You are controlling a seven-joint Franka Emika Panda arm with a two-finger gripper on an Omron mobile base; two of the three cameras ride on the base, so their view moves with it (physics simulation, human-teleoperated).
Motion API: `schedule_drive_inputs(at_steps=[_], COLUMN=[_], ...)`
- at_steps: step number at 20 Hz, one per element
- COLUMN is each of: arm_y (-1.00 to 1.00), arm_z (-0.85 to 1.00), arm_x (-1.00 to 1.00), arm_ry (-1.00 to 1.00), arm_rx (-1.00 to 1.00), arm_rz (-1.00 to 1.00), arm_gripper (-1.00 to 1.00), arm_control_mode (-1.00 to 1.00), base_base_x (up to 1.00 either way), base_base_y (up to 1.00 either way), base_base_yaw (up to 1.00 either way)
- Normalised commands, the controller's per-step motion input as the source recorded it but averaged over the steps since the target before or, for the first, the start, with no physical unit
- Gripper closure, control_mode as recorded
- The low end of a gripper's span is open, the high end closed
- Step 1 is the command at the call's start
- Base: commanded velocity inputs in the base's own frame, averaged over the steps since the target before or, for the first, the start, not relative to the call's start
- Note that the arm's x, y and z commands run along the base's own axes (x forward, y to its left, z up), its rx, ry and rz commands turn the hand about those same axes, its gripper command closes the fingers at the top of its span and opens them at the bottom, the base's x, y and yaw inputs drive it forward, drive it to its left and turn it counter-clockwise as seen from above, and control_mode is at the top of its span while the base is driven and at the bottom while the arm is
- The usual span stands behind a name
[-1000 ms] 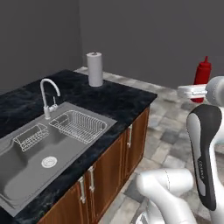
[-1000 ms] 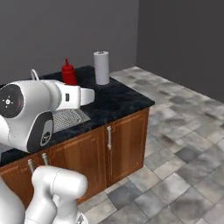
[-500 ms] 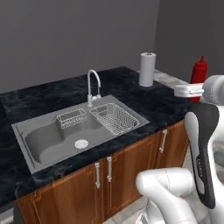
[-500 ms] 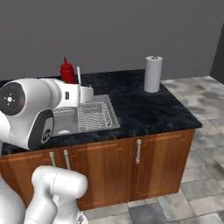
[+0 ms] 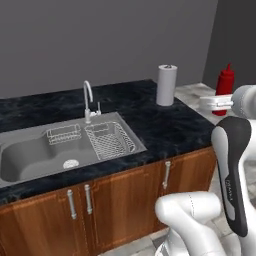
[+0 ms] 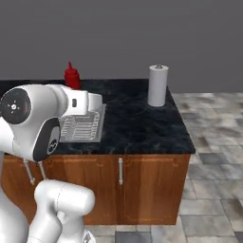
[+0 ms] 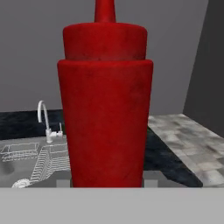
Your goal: Move the ketchup and ketchup from the cabinet to the dining counter.
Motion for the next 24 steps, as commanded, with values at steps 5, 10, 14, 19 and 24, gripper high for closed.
schedule_drive_inputs(at_steps=[5, 10, 14, 19, 24], arm_y=[0.00, 0.00, 0.00, 0.00, 0.00], arm_z=[0.00, 0.00, 0.00, 0.00, 0.00], arm_x=[0.00, 0.00, 0.00, 0.00, 0.00], arm_ry=[0.00, 0.00, 0.00, 0.00, 0.00], arm_rx=[0.00, 0.00, 0.00, 0.00, 0.00], arm_rz=[0.00, 0.00, 0.00, 0.00, 0.00], arm_gripper=[1.00, 1.00, 1.00, 1.00, 1.00], arm_control_mode=[1.00, 1.00, 1.00, 1.00, 1.00], base_base_x=[0.04, 0.27, 0.45, 0.57, 0.65], base_base_y=[-0.84, -0.40, -0.12, 0.00, 0.00], base_base_yaw=[0.25, 0.13, 0.07, 0.02, 0.00])
